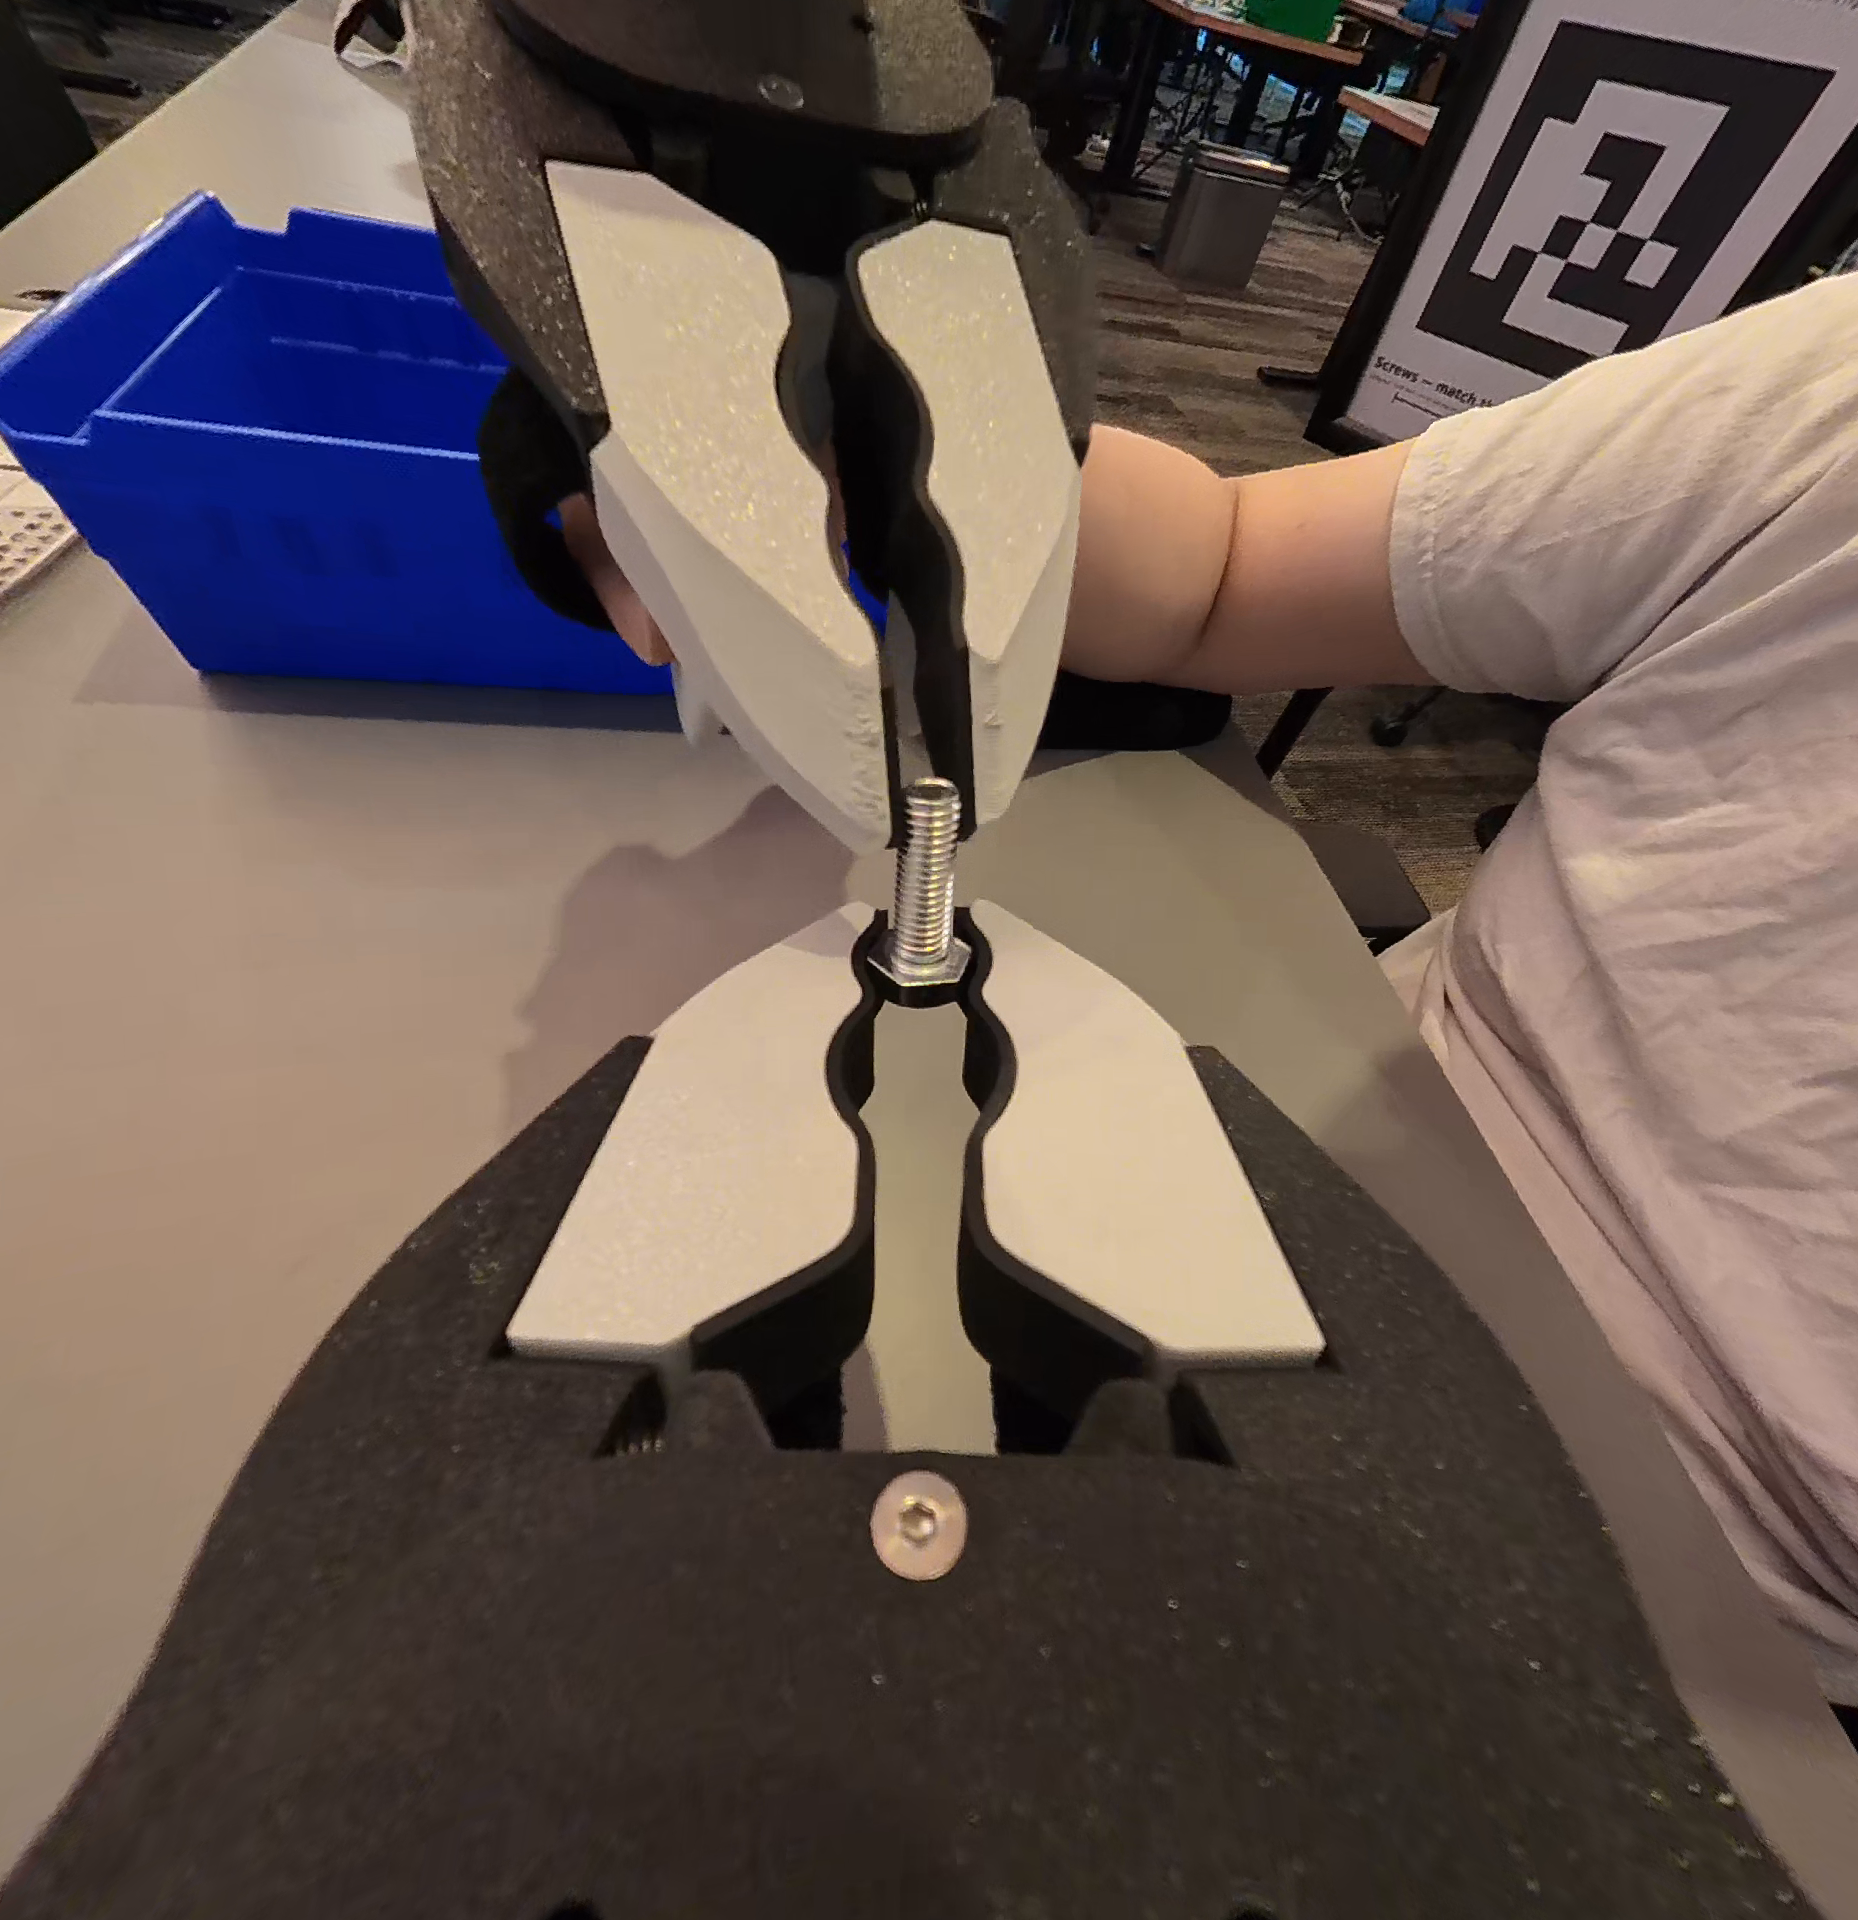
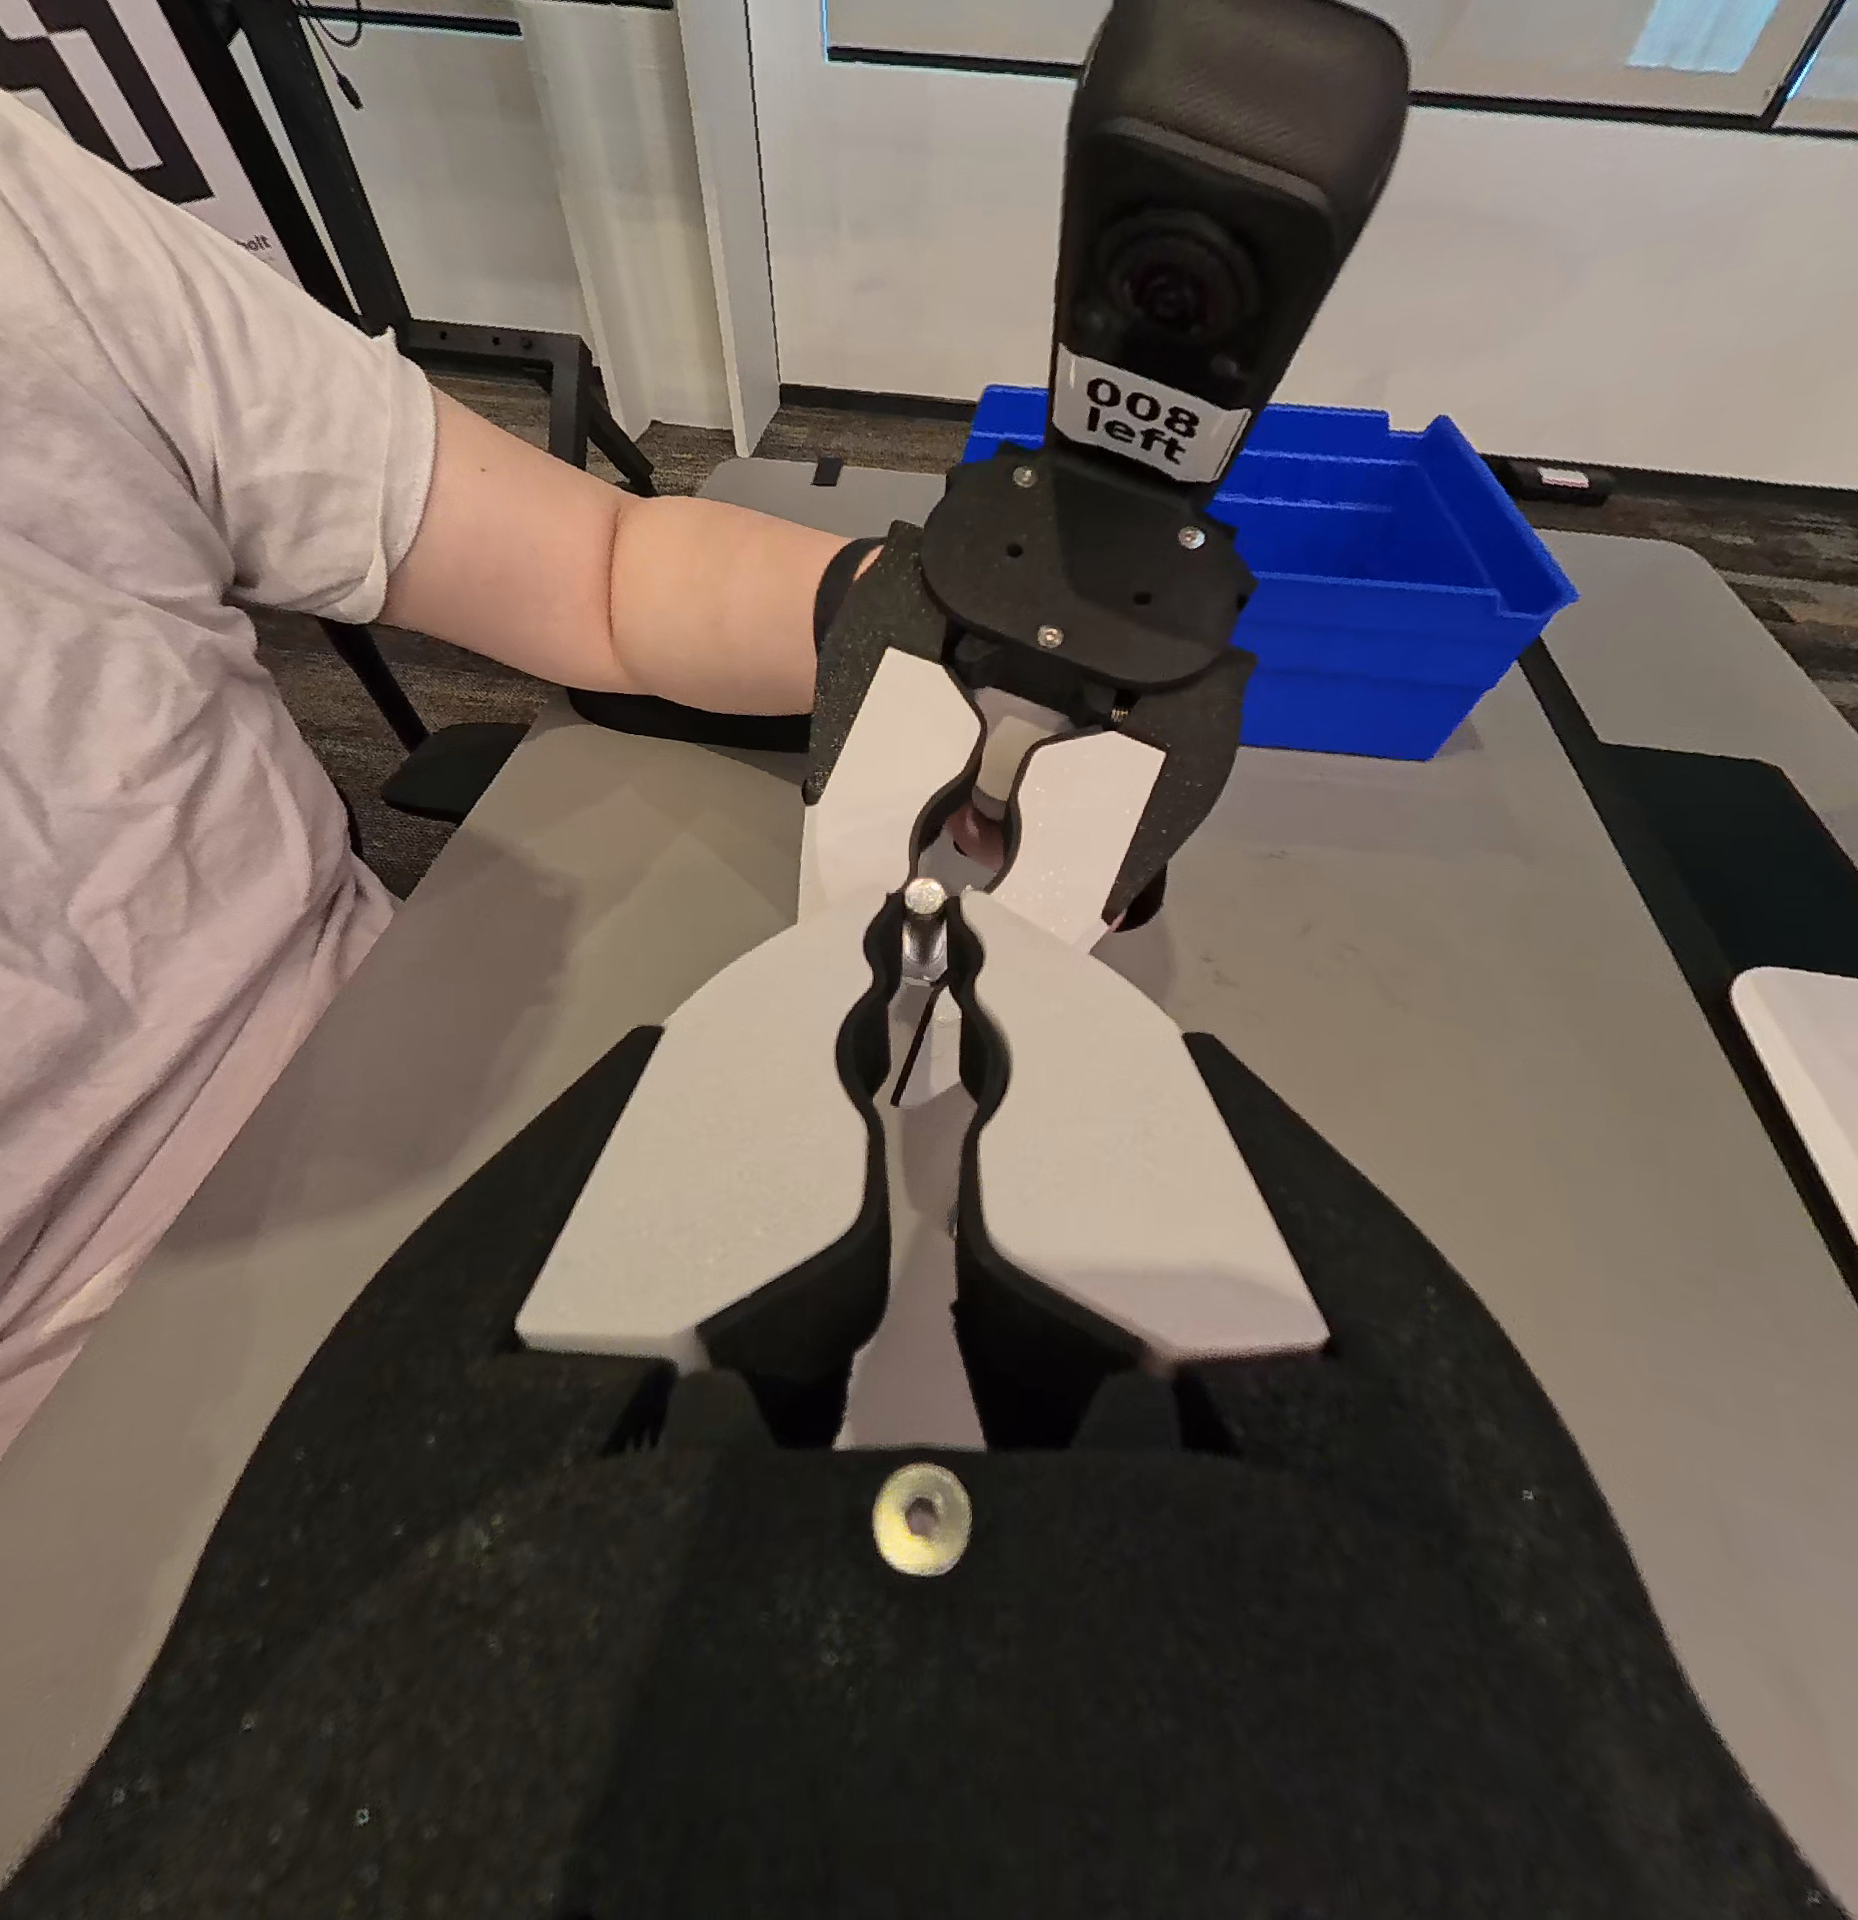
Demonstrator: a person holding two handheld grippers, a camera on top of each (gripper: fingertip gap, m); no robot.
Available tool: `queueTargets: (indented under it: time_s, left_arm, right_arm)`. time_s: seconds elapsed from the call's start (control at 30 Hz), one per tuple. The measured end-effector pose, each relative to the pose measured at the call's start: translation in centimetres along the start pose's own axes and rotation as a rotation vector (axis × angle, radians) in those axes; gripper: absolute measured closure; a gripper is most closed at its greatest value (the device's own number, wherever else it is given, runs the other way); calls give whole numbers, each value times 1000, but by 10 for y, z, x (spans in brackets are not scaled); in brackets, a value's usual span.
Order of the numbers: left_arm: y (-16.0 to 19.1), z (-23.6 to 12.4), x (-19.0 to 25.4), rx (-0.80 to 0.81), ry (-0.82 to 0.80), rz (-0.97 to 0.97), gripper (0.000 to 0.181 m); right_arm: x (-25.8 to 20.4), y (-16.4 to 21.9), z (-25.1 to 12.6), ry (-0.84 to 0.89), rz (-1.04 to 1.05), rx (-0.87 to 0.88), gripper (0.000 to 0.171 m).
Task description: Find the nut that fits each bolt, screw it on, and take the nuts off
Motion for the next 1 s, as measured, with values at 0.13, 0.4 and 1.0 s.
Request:
queueTargets:
  time_s: [0.13,0.4,1.0]
  left_arm:
    - [-3,0,0,13,-7,4,169]
    - [-8,-1,-3,51,-46,17,168]
    - [-11,-2,-4,47,-108,82,171]
  right_arm:
    - [0,-2,-2,3,-12,11,164]
    - [2,-5,-4,22,-12,41,164]
    - [2,-7,-7,14,-45,78,161]
Point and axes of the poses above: each gripper's, where its closed fingertips meet, z out along the fingers, y out of its underside, x = y × z across the jaws, the point moved 3 cm from there along -z, back along the fingers, and after that the axes turned 4 degrees about z, right-handed, at the moved point
